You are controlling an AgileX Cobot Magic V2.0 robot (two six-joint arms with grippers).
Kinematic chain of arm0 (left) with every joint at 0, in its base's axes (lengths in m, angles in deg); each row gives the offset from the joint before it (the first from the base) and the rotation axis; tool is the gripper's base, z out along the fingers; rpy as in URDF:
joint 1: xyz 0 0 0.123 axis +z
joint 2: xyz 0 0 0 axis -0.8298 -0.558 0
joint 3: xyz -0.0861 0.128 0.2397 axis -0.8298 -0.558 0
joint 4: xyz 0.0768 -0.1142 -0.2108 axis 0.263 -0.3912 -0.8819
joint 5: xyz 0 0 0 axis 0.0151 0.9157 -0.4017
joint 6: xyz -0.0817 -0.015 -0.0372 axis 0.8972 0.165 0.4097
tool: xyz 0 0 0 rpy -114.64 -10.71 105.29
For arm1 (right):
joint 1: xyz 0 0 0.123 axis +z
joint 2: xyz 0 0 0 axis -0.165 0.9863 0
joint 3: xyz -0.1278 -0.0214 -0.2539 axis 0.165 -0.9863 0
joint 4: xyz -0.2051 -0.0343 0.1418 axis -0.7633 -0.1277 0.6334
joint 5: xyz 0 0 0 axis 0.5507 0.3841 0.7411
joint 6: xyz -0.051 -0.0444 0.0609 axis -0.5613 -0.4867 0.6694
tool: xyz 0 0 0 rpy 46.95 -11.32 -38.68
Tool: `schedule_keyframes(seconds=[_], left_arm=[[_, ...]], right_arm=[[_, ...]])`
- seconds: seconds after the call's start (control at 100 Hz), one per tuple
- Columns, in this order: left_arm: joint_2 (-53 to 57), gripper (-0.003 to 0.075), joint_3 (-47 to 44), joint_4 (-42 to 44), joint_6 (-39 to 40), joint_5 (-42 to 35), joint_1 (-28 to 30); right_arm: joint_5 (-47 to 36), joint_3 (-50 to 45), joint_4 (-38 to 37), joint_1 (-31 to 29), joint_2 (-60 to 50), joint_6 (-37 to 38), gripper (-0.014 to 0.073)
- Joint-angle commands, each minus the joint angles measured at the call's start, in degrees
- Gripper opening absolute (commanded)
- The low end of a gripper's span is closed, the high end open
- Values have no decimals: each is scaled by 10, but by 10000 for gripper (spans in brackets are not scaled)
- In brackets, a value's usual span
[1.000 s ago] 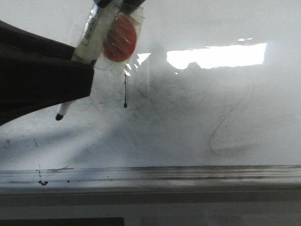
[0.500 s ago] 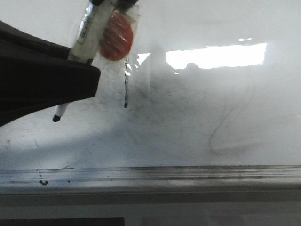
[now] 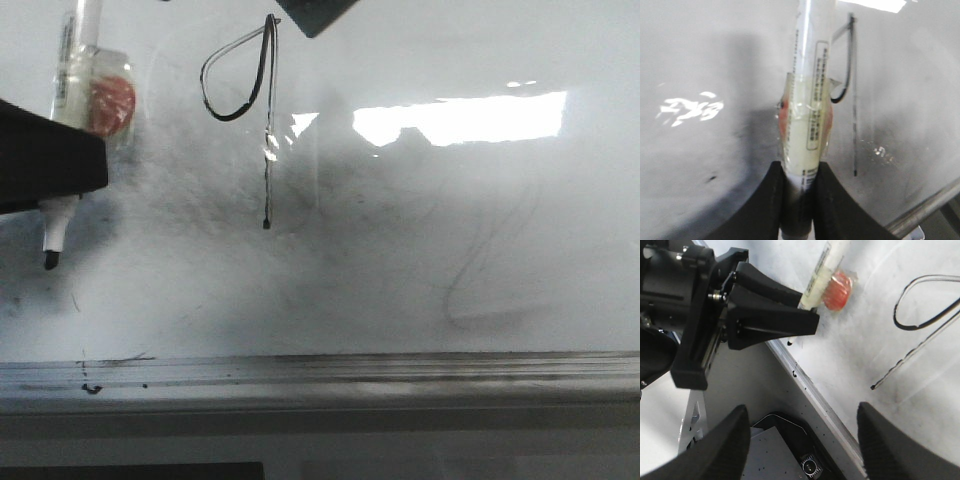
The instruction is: Write number 9 on whiteboard
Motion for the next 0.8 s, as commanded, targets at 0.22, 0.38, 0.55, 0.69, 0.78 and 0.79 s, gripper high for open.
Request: schedule_keyframes(seconds=[0.22,0.38,0.55,0.69,0.78,0.79], left_arm=[[-18,-20,18,-77,-6,-22,7],[-18,-20,18,-77,-6,-24,7],[-18,115,18,-75,-6,-23,7],[-18,321,18,-75,-6,-19,7],[-11,337,18,-75,-6,-15,7],[-9,336,18,-75,-6,-15,7]], right_arm=[[-31,19,-4,1,-12,0,395],[-31,19,0,1,-12,0,395],[-31,19,0,1,-12,0,384],[-31,19,0,1,-16,0,300],[-31,19,-9,1,-25,0,220],[-31,19,-12,1,-27,0,203]])
